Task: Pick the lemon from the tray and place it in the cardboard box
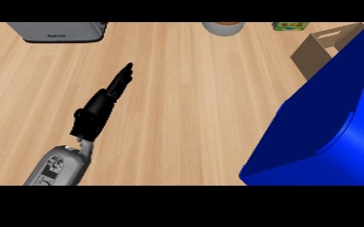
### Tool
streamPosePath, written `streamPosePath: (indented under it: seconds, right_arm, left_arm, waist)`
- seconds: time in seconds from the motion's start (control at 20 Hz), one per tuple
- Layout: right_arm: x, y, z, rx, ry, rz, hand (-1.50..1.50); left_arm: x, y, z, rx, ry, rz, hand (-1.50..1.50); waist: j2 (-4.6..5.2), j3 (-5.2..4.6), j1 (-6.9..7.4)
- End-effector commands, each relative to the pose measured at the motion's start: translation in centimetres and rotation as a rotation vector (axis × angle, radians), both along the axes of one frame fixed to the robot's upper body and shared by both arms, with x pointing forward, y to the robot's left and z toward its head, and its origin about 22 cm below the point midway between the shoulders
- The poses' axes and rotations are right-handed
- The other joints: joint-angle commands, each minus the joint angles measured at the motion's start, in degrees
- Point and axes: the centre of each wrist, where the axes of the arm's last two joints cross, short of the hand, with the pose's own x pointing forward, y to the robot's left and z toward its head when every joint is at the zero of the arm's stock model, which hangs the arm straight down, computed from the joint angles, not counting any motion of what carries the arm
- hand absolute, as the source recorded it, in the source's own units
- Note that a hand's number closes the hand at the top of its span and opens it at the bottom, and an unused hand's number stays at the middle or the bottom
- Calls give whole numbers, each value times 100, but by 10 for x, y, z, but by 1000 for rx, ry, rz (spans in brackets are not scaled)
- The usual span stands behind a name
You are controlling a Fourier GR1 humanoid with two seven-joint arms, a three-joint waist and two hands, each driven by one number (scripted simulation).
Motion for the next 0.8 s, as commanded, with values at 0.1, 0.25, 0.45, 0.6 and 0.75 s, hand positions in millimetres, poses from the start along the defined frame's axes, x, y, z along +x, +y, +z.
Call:
streamPosePath:
  seconds: [0.1, 0.25, 0.45, 0.6, 0.75]
  right_arm:
    - [0, -113, 2, -20, -1, -624, 150]
    - [-7, -153, 7, -41, -18, -747, 150]
    - [-29, -205, 8, -56, 6, -972, 150]
    - [-46, -240, 13, -79, 15, -1124, 150]
    - [-65, -272, 20, -104, 23, -1269, 150]
  left_arm:
    - [-2, 13, -4, 9, 13, 65, 0]
    - [-1, 18, -3, 12, 9, 90, 0]
    - [-2, 26, -4, 15, 8, 134, 0]
    - [-3, 31, -4, 18, 4, 158, 0]
    - [-3, 33, -3, 16, -2, 173, 0]
  waist:
    - [48, 36, -1133]
    - [88, 36, -1415]
    - [194, 22, -1618]
    - [268, 2, -1616]
    - [332, -21, -1548]
